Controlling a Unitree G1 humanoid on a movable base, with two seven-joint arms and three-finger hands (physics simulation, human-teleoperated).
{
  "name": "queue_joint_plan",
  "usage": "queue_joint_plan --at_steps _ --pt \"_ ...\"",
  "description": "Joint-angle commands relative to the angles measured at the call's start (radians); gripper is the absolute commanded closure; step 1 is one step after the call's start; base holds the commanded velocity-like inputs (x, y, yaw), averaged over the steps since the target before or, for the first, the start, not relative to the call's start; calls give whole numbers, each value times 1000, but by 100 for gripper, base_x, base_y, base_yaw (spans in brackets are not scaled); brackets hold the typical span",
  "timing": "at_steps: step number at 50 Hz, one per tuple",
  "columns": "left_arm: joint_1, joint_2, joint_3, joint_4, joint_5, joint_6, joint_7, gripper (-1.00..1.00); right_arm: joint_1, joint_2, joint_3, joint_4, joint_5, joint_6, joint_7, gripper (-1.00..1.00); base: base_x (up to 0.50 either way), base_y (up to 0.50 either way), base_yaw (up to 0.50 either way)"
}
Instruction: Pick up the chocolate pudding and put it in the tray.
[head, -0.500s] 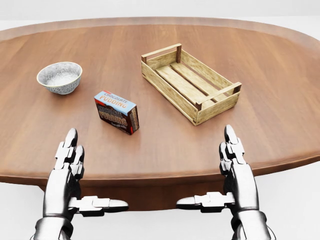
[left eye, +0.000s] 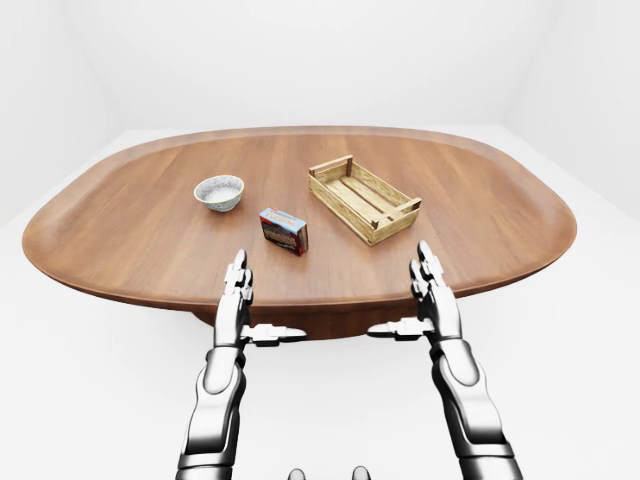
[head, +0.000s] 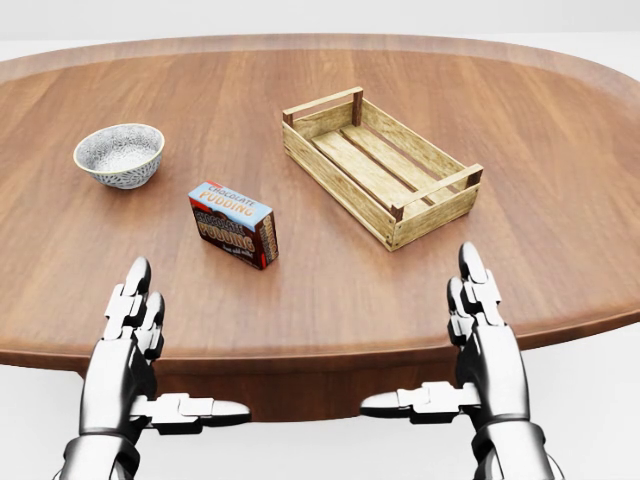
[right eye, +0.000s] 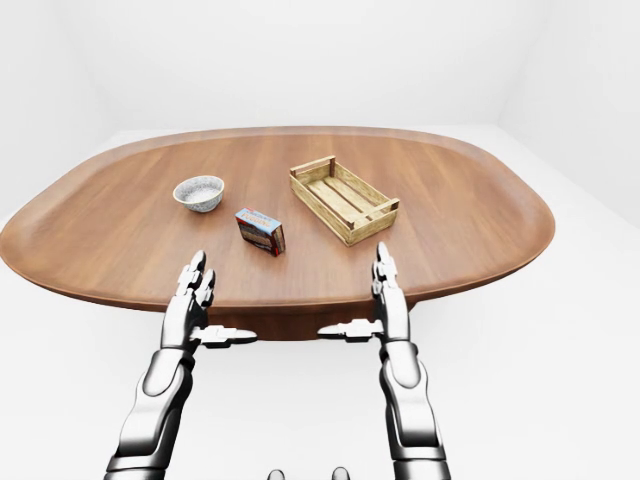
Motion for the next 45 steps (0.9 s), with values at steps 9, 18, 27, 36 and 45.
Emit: queue_joint_plan --at_steps 9,18,27,36,45 --pt "-1 0 0 6 0 4 -4 -100 88 9 16 -233 -117 -78 -52 -100 0 0 0" --pt "-5 0 0 13 1 4 -3 -100 81 9 13 -224 -118 -78 -52 -100 0 0 0" --pt "-2 0 -1 4 1 12 -1 -100 82 9 15 -223 -126 -78 -53 -100 0 2 0" --pt "2 0 -1 -1 1 12 -3 -100 86 10 18 -221 -128 -78 -51 -100 0 24 0" --pt "1 0 -1 1 1 12 -3 -100 86 10 19 -216 -125 -78 -49 -100 0 42 0"
